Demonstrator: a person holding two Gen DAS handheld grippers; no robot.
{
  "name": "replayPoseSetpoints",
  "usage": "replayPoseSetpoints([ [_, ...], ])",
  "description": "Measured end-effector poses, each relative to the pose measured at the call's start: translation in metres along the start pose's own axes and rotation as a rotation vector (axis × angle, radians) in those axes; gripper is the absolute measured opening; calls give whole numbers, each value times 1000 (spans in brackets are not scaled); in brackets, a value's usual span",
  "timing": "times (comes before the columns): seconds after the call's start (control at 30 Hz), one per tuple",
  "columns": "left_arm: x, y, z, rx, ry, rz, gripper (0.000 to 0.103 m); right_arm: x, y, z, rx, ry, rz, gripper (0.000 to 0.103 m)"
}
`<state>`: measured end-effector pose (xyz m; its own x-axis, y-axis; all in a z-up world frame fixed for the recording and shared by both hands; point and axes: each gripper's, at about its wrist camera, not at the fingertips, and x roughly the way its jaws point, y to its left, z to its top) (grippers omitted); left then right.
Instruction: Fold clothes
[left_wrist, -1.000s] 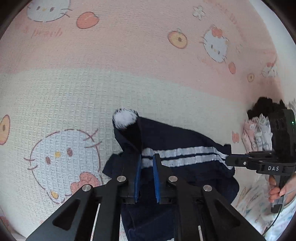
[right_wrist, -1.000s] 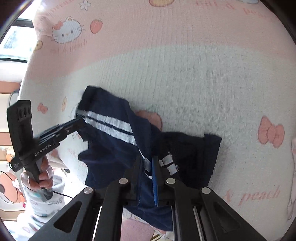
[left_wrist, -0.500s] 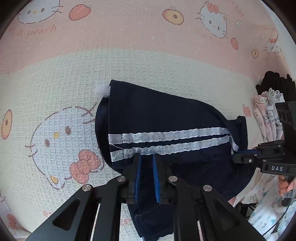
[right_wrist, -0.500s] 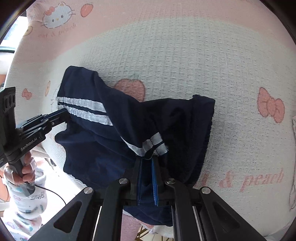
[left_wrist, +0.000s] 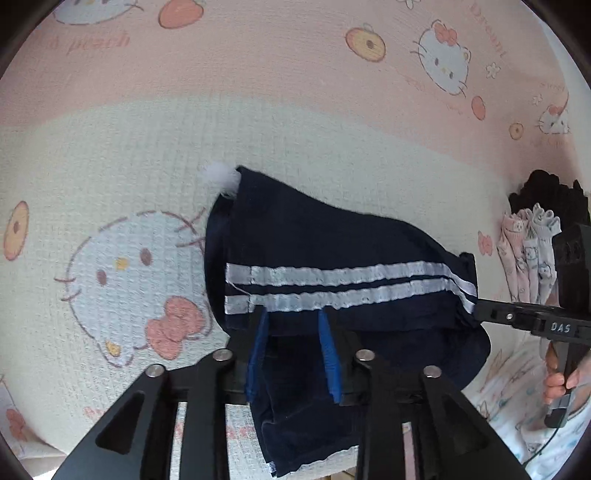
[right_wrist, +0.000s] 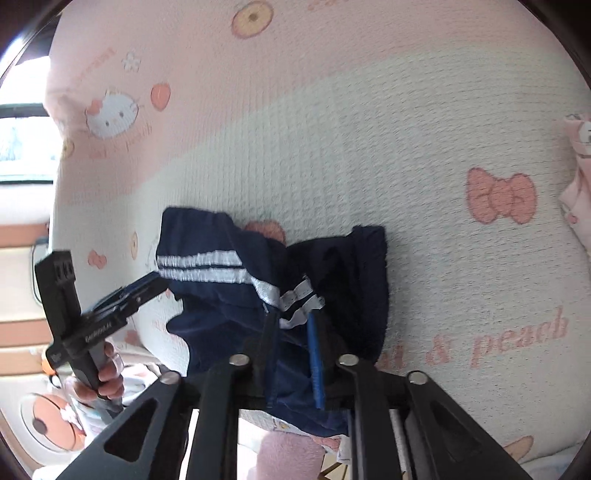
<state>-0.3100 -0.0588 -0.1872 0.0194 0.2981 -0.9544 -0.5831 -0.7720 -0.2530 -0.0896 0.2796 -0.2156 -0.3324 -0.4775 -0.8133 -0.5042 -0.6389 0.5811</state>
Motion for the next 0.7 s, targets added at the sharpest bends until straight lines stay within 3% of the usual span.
replayPoseSetpoints([
  [0.07, -7, -4, 3, 15, -30, 27, 51, -6, -5, 4, 22, -21, 4, 34],
  [0.27, -15, -28, 16, 56, -32, 41, 53, -13, -16, 9, 60, -28, -1, 34],
  [0.43, -13, -55, 26, 64, -27, -4, 53, -6, -19, 5, 41, -19, 15, 34],
  [0.5, -10, -63, 30, 52, -20, -29, 53, -2, -18, 3, 22, -23, 11, 41],
  [0.63, 5, -121, 12, 3, 14, -98, 53, 5, -16, -1, -16, -30, 1, 45],
  [0.7, 15, -129, 20, -30, 48, -155, 53, 8, -15, -3, -35, -33, -3, 44],
])
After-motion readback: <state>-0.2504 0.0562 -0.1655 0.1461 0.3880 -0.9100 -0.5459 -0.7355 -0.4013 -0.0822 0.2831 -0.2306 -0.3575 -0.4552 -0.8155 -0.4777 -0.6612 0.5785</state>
